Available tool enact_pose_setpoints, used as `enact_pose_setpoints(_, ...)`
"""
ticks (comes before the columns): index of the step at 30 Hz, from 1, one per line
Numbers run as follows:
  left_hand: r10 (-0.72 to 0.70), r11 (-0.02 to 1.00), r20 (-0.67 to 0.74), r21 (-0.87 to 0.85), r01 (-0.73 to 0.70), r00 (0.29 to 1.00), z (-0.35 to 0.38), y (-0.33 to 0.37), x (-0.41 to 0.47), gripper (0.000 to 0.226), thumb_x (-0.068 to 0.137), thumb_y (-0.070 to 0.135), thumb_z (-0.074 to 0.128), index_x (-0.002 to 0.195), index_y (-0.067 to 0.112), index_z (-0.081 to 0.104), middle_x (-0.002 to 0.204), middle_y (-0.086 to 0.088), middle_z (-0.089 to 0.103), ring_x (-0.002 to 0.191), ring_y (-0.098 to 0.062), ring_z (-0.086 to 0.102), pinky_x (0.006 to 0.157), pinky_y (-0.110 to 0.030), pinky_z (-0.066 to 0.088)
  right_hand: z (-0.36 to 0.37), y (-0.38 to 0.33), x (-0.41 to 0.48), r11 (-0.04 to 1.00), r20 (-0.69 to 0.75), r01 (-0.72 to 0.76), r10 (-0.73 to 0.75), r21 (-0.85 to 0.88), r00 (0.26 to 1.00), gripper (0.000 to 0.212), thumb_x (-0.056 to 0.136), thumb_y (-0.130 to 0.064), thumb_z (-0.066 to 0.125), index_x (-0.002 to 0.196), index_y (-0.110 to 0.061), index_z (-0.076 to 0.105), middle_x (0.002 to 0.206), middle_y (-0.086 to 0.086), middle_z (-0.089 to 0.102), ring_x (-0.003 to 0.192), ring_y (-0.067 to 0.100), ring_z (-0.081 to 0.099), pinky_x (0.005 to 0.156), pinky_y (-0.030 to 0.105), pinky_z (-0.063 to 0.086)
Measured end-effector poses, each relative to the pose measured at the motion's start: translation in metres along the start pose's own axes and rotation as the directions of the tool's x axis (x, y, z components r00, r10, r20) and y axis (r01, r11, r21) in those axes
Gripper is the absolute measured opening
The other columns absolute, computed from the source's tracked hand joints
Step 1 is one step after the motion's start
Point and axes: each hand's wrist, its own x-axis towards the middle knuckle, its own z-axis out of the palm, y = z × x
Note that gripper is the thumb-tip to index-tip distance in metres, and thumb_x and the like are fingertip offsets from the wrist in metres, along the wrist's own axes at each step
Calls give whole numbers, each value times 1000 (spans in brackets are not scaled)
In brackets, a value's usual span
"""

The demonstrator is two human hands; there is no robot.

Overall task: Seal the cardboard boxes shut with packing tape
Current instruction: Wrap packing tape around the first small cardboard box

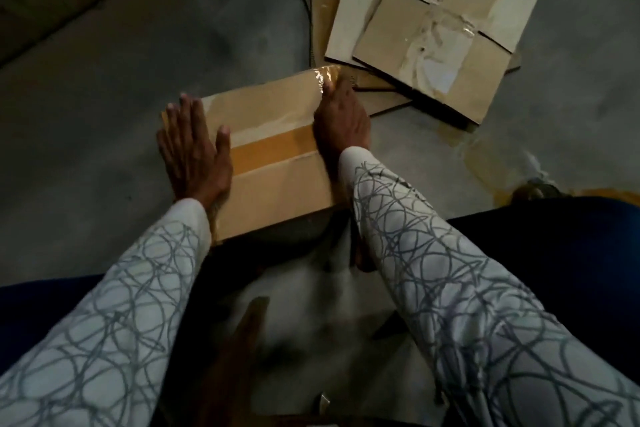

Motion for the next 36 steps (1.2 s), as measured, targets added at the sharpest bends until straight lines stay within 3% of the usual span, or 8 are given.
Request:
enact_pose_setpoints(2,-29,998,-30,-58,28,999,1,0,13,63,105,52,19,161,26,10,169,7,2,155,-14,0,124,-47,8,6,1,2,996,45,61,-64,70,997,61,102,-23,38,159,-19,17,161,8,31,124,29,55,93,41,46)
enact_pose_setpoints(4,-90,989,-60,-120,83,994,-1,3,19,61,105,51,22,160,23,16,168,5,10,154,-16,8,121,-48,13,2,3,11,981,84,-31,15,192,996,62,102,-37,34,158,-35,8,148,11,49,112,32,61,91,45,45)
enact_pose_setpoints(9,-174,951,-86,-274,145,981,-9,-12,39,44,106,40,32,136,12,50,142,-12,46,126,-29,46,101,-36,34,2,15,30,974,60,30,-44,226,997,43,100,-58,29,131,-37,51,130,-4,61,115,24,58,93,39,44)
enact_pose_setpoints(16,-265,574,190,-756,313,945,3,-42,56,35,101,49,44,122,22,50,122,-1,58,108,-17,55,102,-41,47,6,4,21,979,-127,-91,115,181,985,42,101,-57,34,116,-28,61,116,5,69,107,33,62,81,36,42)
enact_pose_setpoints(22,-294,721,196,-598,351,936,-19,-14,18,48,105,53,32,141,23,42,141,-8,54,122,-29,54,94,-28,38,-15,27,-13,937,-52,-188,212,295,976,58,98,-65,36,137,-27,58,127,10,67,116,31,61,92,33,44)
enact_pose_setpoints(27,-612,614,246,-451,647,752,-27,9,-79,70,101,65,17,130,16,58,131,-19,60,115,-40,57,97,-43,40,-20,46,-109,846,94,-516,507,133,857,78,95,-75,12,123,-23,63,123,14,65,113,35,61,93,43,43)
enact_pose_setpoints(33,-526,404,423,-640,654,738,-69,5,-82,104,70,99,8,128,35,64,130,-5,66,113,-33,62,105,-50,46,-73,28,-132,784,175,-512,482,352,858,75,103,-61,9,140,-15,55,137,16,58,127,36,53,107,42,35)
enact_pose_setpoints(36,-325,250,415,-829,501,849,-98,-1,-93,100,63,104,23,137,45,54,141,5,59,126,-27,56,109,-55,41,-111,13,-148,709,92,-400,432,581,897,79,100,-68,11,139,-18,57,138,14,58,128,33,52,109,41,35)
